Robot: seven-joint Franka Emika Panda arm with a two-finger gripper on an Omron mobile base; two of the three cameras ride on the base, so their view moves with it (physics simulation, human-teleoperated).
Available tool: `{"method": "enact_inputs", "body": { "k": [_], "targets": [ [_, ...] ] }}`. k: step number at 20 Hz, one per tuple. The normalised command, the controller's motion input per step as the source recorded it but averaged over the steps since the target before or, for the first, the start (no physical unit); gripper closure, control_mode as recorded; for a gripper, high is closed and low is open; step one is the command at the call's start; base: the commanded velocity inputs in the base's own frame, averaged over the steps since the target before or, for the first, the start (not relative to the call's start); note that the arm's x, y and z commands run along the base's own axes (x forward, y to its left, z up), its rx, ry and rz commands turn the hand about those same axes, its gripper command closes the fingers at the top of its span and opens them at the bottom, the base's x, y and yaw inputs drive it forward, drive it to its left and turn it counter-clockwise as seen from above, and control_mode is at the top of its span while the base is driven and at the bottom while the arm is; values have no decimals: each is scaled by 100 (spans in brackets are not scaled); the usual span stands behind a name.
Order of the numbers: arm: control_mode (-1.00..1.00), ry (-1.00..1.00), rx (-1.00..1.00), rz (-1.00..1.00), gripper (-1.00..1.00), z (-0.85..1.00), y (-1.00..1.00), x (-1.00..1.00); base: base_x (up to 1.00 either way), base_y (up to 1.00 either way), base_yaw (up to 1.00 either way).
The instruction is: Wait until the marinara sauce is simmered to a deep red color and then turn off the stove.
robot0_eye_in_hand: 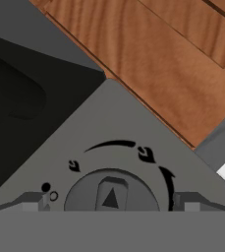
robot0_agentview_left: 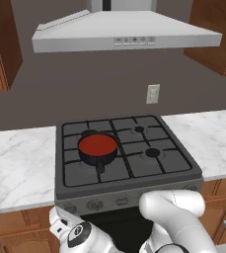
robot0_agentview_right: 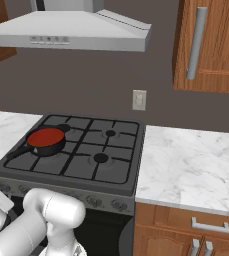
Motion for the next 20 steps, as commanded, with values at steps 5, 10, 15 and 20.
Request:
{"method": "enact_inputs", "body": {
  "k": [5,10,15,20],
  "targets": [
    [-100,0,0,0,-100,0,0,0,0,0,0],
    [-100,0,0,0,-100,0,0,0,0,0,0],
    [-100,0,0,0,-100,0,0,0,0,0,0],
    [-100,0,0,0,-100,0,0,0,0,0,0]
  ]
}}
